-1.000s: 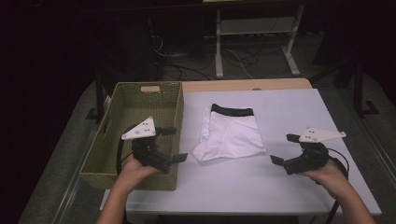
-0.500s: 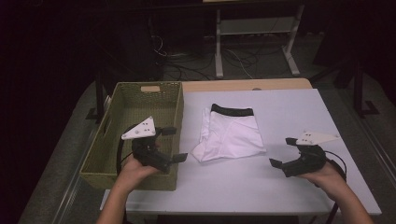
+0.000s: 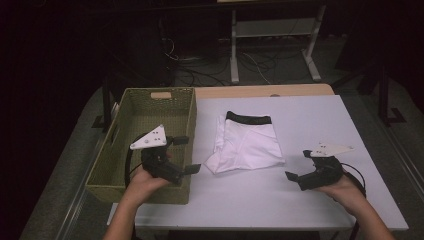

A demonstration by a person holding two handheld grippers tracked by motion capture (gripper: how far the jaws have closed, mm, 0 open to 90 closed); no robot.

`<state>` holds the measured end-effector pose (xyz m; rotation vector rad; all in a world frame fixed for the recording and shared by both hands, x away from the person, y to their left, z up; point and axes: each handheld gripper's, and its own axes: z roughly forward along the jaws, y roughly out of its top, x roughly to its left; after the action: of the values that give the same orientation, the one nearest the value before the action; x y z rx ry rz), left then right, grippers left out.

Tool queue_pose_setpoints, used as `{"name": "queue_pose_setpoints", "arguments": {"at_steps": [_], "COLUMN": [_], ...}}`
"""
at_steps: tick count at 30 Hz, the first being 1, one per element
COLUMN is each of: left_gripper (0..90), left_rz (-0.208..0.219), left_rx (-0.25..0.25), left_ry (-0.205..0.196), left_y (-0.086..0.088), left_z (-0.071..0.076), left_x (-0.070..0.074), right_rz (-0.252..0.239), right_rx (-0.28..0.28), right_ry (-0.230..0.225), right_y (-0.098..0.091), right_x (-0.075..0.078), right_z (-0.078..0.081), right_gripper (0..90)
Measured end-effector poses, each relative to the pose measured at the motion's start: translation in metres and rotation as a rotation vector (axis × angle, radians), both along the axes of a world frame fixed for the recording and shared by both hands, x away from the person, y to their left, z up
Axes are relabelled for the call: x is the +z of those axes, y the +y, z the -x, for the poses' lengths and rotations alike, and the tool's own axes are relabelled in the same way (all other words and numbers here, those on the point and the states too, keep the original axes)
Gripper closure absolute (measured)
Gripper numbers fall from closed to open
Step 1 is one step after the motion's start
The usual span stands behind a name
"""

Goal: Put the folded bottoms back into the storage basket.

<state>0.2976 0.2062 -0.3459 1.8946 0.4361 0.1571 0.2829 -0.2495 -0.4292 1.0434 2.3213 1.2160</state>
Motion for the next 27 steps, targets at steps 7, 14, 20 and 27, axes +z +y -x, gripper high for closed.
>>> {"name": "queue_pose_setpoints", "arguments": {"at_steps": [7, 14, 20, 27], "left_gripper": [0.2, 0.2, 0.2, 0.2], "left_rz": [0.0, 0.0, -0.001, 0.0], "left_rx": [0.001, 0.001, 0.001, 0.0], "left_ry": [0.0, 0.002, 0.002, 0.0], "left_y": [0.0, 0.0, 0.0, 0.0], "left_z": [0.0, 0.0, 0.0, 0.0], "left_x": [0.0, 0.0, 0.0, 0.0], "right_rz": [0.023, 0.04, 0.035, 0.03], "right_rx": [-0.005, 0.003, 0.002, 0.002], "right_ry": [0.021, 0.029, 0.038, 0.04], "right_y": [0.005, 0.01, 0.013, 0.014], "right_x": [-0.007, -0.012, -0.014, -0.018], "right_z": [-0.006, -0.011, -0.016, -0.022], "right_gripper": [0.0, 0.0, 3.2, 14.5]}}
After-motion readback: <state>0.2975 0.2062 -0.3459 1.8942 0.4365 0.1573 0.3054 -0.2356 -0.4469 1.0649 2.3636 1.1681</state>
